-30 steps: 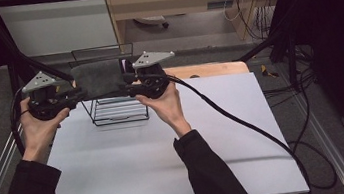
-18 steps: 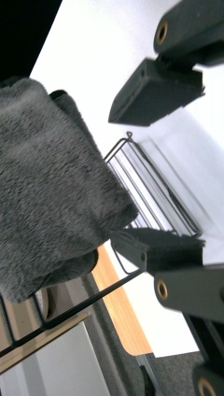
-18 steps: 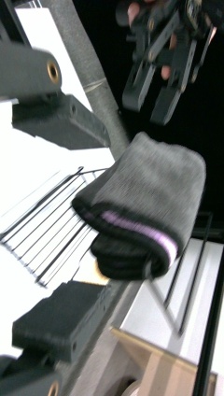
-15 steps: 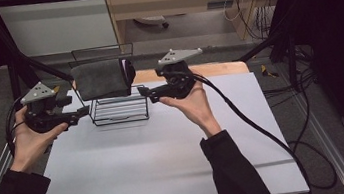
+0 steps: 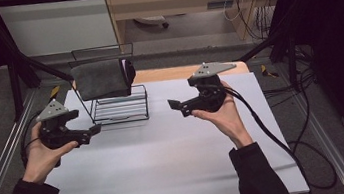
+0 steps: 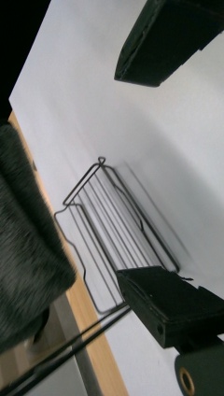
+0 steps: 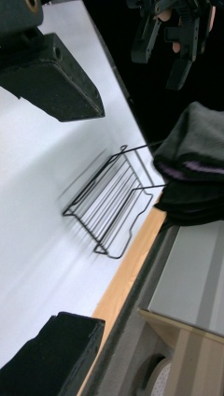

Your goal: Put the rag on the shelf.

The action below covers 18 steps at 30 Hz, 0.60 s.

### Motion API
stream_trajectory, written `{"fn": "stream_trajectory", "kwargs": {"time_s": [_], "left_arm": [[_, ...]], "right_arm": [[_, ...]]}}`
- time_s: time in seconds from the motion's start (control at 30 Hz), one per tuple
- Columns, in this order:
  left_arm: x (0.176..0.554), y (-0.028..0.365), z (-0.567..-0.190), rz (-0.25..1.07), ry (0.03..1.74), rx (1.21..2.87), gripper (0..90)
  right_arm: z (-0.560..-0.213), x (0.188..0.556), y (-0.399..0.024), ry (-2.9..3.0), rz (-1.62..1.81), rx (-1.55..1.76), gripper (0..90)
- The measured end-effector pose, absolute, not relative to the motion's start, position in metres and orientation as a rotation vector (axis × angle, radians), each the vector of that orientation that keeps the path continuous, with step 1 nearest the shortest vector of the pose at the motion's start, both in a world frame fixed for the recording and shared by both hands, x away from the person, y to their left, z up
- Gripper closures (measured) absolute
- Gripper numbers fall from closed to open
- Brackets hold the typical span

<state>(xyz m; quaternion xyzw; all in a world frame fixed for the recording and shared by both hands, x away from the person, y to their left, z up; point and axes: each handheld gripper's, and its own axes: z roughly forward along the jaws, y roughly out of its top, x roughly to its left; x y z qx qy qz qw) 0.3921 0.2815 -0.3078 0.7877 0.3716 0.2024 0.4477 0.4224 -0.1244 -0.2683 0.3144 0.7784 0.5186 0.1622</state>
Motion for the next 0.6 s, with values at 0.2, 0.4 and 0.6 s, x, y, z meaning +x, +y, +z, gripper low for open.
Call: {"fn": "stream_trajectory", "kwargs": {"time_s": [0.2, 0.4, 0.6], "left_arm": [[0.389, 0.269, -0.335, 0.493, 0.901, 1.976, 6.0], [0.384, 0.26, -0.367, 0.459, 0.876, 2.006, 7.4], [0.38, 0.258, -0.391, 0.446, 0.878, 2.026, 7.5]], "right_arm": [[-0.3, 0.414, -0.142, 2.247, 1.457, 0.908, 0.8], [-0.339, 0.408, -0.161, 2.296, 1.458, 0.948, 0.9], [-0.377, 0.402, -0.185, 2.335, 1.449, 1.003, 0.9]]}}
